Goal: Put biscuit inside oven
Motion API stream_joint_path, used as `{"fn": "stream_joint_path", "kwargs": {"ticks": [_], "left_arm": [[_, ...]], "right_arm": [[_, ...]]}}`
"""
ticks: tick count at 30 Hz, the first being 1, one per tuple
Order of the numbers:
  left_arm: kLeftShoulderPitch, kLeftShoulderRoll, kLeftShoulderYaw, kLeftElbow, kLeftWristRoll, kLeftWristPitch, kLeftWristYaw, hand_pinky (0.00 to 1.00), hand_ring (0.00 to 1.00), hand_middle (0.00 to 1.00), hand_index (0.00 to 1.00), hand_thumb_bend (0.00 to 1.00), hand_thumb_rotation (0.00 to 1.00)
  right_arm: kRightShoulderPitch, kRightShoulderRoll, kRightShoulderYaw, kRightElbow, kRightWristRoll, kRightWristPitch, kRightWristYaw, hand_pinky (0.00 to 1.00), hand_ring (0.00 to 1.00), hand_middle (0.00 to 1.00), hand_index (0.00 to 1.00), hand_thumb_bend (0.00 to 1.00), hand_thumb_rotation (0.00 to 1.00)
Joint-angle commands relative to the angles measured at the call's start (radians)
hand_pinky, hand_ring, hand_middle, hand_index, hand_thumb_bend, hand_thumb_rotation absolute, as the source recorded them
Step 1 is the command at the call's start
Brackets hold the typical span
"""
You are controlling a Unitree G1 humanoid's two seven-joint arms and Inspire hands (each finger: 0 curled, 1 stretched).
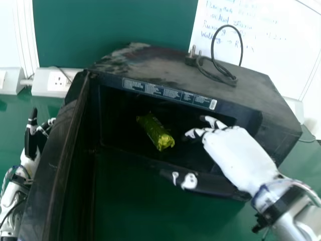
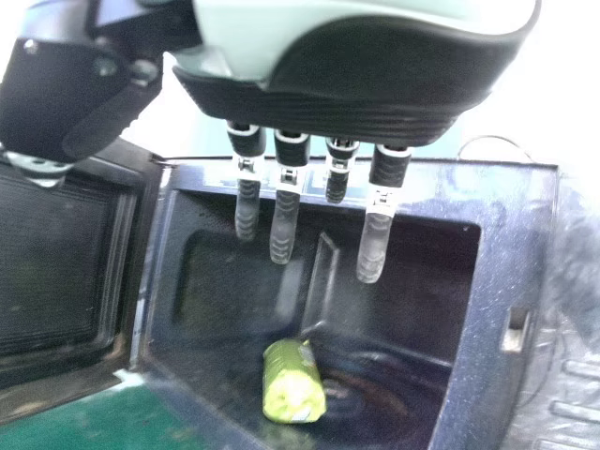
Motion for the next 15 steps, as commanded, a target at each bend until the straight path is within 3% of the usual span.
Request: {"fn": "stream_joint_path", "kwargs": {"ticks": [1,4,6,8,10,12,15], "left_arm": [[0.000,0.008,0.004,-0.001,0.002,-0.008,-0.002,0.24,0.30,0.40,0.49,0.52,0.07],[0.000,0.008,0.005,-0.001,0.001,-0.010,-0.003,0.24,0.31,0.40,0.49,0.52,0.07],[-0.001,0.008,0.005,0.000,0.002,-0.012,-0.001,0.24,0.31,0.40,0.49,0.52,0.07],[-0.002,0.006,0.006,0.003,-0.003,-0.016,-0.009,0.24,0.31,0.40,0.49,0.52,0.07],[-0.001,0.005,0.008,-0.001,-0.010,-0.013,-0.012,0.24,0.31,0.40,0.49,0.52,0.07],[0.001,0.005,0.008,-0.005,-0.012,-0.011,-0.012,0.24,0.31,0.40,0.49,0.52,0.07],[0.004,0.007,0.009,-0.010,-0.011,-0.008,-0.011,0.24,0.31,0.39,0.49,0.52,0.08]], "right_arm": [[0.012,0.002,-0.065,-0.017,0.084,0.037,0.000,0.60,0.72,0.75,0.81,0.90,0.78],[0.017,-0.012,-0.152,-0.009,0.197,0.056,-0.007,0.60,0.72,0.76,0.81,0.88,0.73],[0.012,-0.023,-0.209,0.009,0.280,0.069,-0.008,0.56,0.67,0.73,0.81,0.87,0.69],[0.001,-0.013,-0.265,0.008,0.362,0.148,-0.011,0.50,0.62,0.69,0.79,0.88,0.60],[-0.007,0.011,-0.330,0.004,0.445,0.209,-0.038,0.48,0.61,0.68,0.76,0.85,0.49],[-0.006,0.041,-0.386,0.015,0.524,0.222,-0.080,0.44,0.58,0.67,0.75,0.77,0.42],[-0.009,0.091,-0.459,0.033,0.619,0.246,-0.167,0.42,0.54,0.64,0.73,0.74,0.32]]}}
